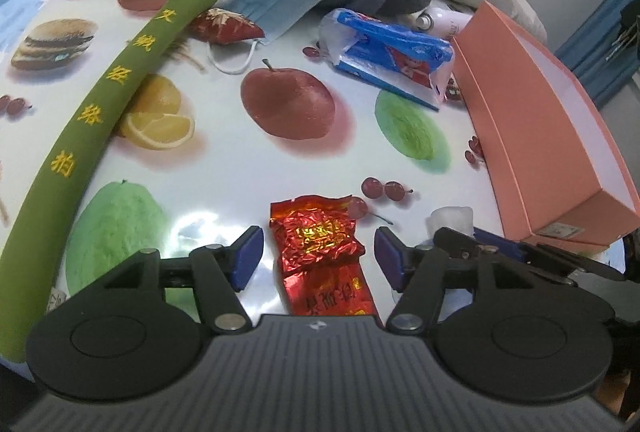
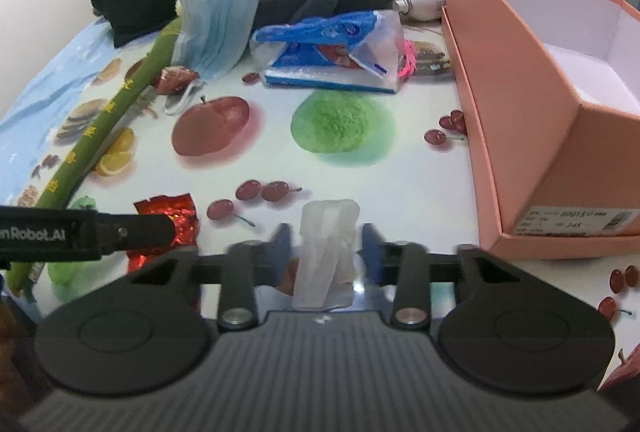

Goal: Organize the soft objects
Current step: 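Lift the red packet with the left gripper while the right lifts the clear plastic piece, then carry the red packet and clear plastic piece with both tools over the shoebox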

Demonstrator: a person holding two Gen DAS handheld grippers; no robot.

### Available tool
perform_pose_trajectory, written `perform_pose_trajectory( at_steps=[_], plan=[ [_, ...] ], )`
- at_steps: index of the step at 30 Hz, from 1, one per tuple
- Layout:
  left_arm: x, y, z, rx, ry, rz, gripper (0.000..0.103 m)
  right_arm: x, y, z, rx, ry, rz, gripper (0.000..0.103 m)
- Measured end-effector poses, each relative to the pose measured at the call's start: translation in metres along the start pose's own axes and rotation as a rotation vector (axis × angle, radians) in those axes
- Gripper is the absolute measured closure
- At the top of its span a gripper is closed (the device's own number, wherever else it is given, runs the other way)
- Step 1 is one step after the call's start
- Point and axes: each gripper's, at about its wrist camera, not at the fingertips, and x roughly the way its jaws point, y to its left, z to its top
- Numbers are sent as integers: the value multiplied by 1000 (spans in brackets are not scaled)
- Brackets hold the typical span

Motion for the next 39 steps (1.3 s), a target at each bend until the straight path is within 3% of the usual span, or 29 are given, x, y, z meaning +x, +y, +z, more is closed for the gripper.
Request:
perform_pose_trajectory(
  at_steps=[4,13,16,20,27,39],
  plan=[
    [6,-8,-1,25,-3,21,36,-8,1,-1,-22,-19,-21,77],
    [19,-35,-7,104,-35,170,37,-26,-14,-7,2,-21,-10,77],
    [20,-38,-9,100,-46,199,43,-33,-21,-6,3,-29,0,77],
    [14,-40,-11,84,-75,207,43,-40,-26,-4,-12,-38,10,77],
    [-15,-55,-8,96,-110,167,43,-63,-33,2,-12,-66,31,77],
    [-98,-110,14,137,-236,47,43,-144,-47,25,-6,-204,36,77]
  ],
)
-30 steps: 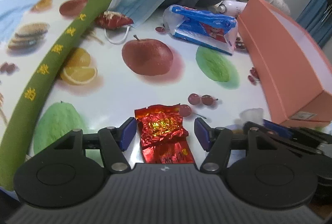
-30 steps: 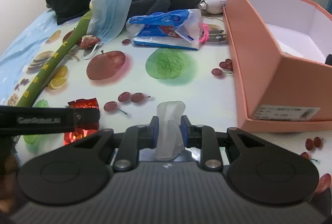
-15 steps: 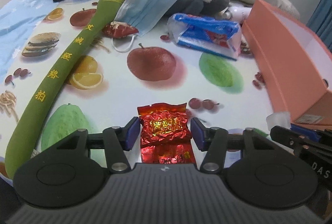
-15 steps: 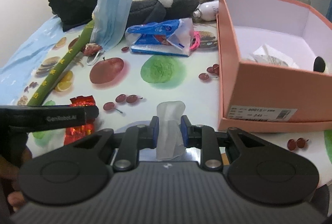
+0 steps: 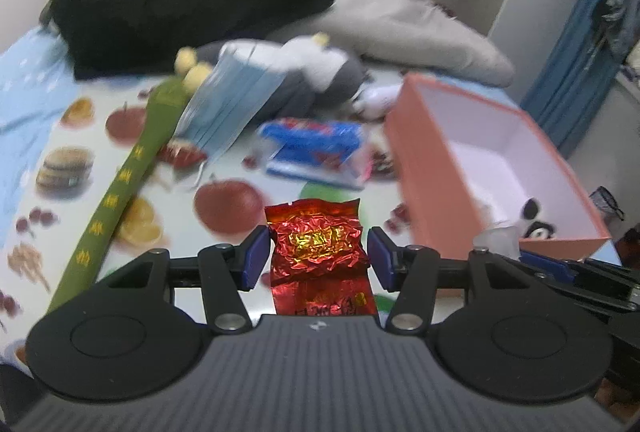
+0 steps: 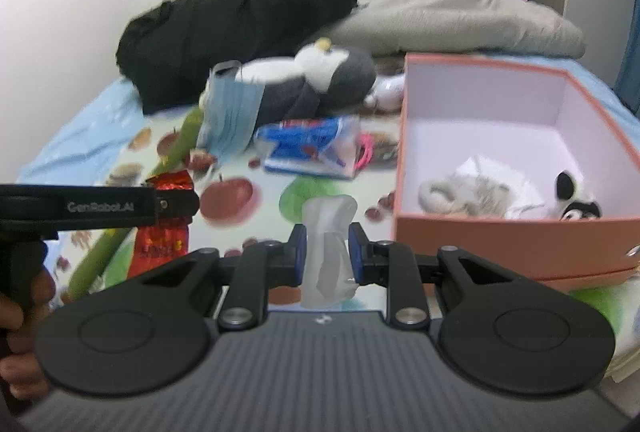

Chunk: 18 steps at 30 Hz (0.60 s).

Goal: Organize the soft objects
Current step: 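Carry the red packet and clear plastic piece with both tools over the shoebox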

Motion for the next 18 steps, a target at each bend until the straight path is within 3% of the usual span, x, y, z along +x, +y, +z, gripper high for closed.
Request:
perform_pose_trajectory(
  at_steps=[9,18],
  plan=[
    [-53,-44,23,49,-92,-115,43,-64,-5,24,12,-137,-20,77],
    [-73,-86,37,88,-114,-195,43,-100,-25,37,37,-212,-52,77]
  ],
)
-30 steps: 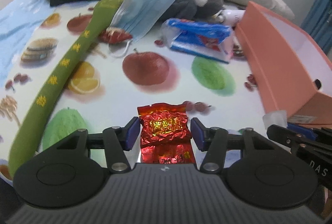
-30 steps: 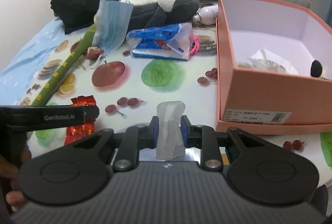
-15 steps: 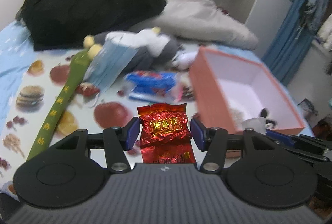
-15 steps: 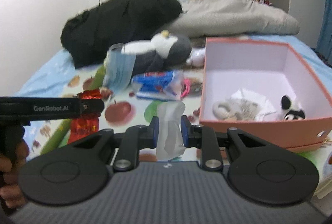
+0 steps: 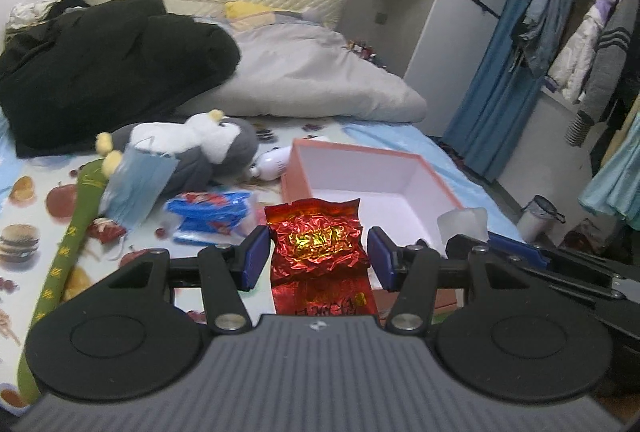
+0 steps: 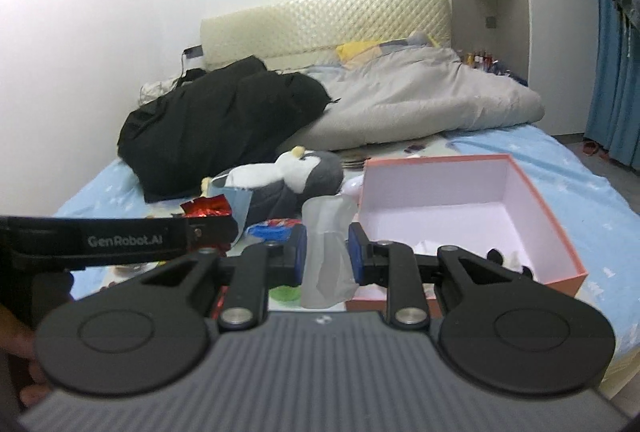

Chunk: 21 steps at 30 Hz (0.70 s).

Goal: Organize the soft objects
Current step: 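Carry the red packet and clear plastic piece with both tools over the shoebox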

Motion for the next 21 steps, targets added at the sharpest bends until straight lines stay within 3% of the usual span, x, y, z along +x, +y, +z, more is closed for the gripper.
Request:
perform_pose_trajectory(
  at_steps=[9,21],
  plan=[
    [51,-35,23,29,49,-47,43,17,-50,14,59,28,-64,77],
    [186,-57,40,54,206,-38,43,102,-126,16,149,197,-102,77]
  ],
)
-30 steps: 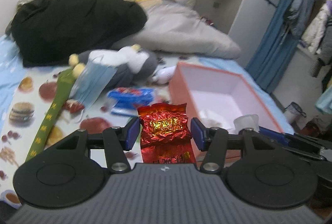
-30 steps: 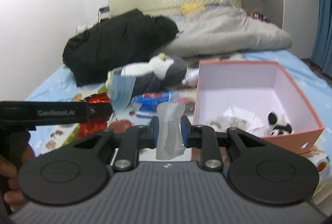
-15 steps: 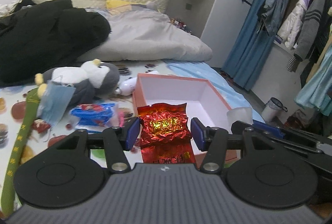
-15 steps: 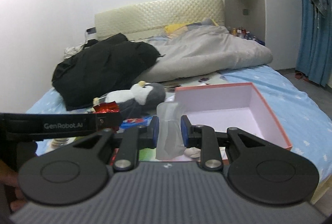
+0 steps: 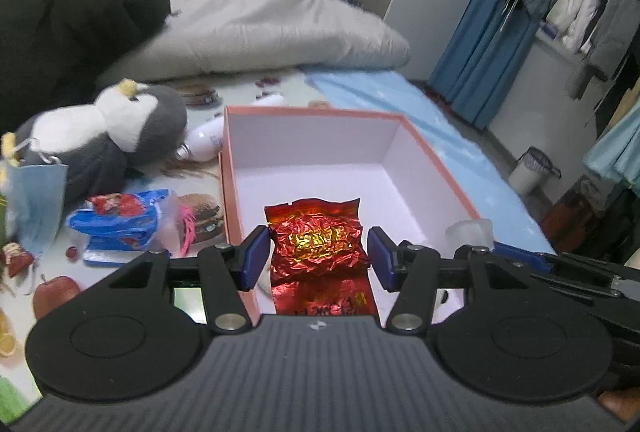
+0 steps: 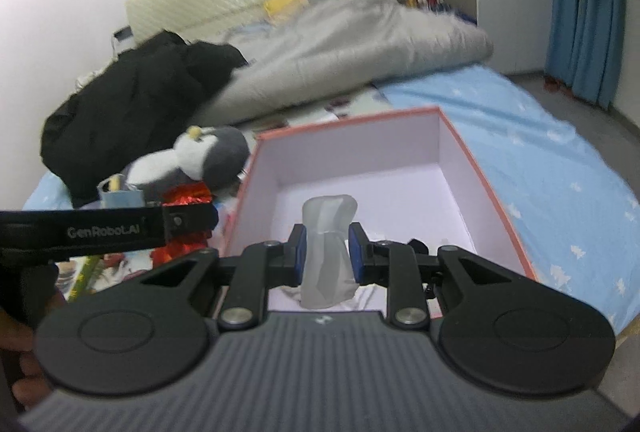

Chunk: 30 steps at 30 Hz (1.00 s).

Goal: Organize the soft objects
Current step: 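Carry the red packet and clear plastic piece with both tools over the shoebox, then open both grippers to drop the red packet and plastic piece into the shoebox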

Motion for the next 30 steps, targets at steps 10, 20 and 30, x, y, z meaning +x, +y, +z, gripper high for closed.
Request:
perform_pose_trajectory(
  at_steps=[10,20,30],
  plan=[
    [94,3,16,25,133,26,43,82,-39,-1,54,156,-22,76],
    [119,14,16,15,172,40,37,104,-47,-5,80,208,-45,57],
    [61,7,13,50,97,31,37,60,-31,-3,86,124,-25,56]
  ],
)
